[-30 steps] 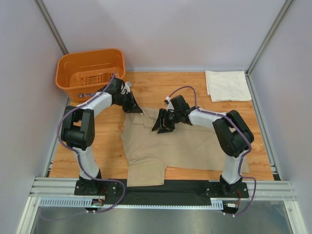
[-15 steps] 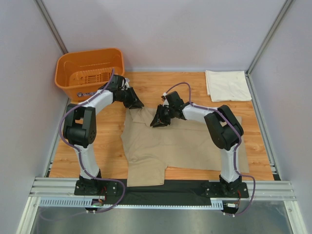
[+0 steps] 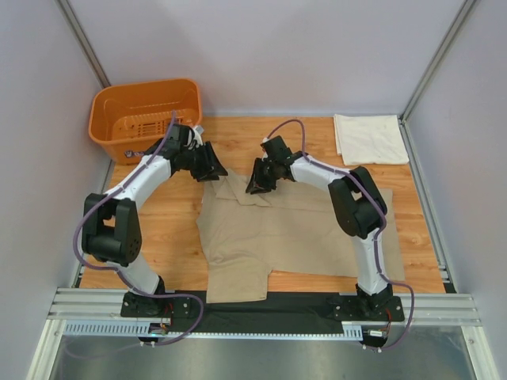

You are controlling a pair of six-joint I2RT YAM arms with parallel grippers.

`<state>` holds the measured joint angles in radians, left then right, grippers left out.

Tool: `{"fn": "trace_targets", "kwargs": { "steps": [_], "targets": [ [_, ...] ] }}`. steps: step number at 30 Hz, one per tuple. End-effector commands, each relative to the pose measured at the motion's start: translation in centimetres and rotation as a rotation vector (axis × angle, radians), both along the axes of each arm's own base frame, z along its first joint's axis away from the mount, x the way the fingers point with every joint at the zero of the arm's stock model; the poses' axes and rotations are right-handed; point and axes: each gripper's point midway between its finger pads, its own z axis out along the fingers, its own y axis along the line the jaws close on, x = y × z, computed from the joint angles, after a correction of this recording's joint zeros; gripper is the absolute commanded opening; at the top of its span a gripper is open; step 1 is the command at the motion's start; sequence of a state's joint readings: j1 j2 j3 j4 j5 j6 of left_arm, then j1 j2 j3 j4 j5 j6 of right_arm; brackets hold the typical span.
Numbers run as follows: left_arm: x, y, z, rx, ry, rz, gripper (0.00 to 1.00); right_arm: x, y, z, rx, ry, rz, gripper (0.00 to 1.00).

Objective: Fold and stack the t-shirts
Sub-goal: Fold the tshirt

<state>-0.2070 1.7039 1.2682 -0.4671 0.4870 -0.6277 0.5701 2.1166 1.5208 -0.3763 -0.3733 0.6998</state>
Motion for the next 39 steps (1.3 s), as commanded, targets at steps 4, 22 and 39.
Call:
{"fn": "trace_targets", "kwargs": {
  "steps": [4, 22, 39],
  "targets": [
    [-2.1, 1.8, 1.6, 0.104, -0.106, -0.083, 0.49, 0.6, -1.3, 1.9, -0.159, -0.127, 0.152, 0.48],
    [-5.8, 6.0, 4.8, 0.2, -0.186, 0.102, 0.4, -1.2, 1.4, 1.9, -0.786, -0.457, 0.432, 0.7],
    [-6.7, 8.1, 6.1, 0.228, -0.217, 0.143, 0.39, -1.4, 0.5, 0.1, -0.879, -0.442, 0.423, 0.54]
  ]
}}
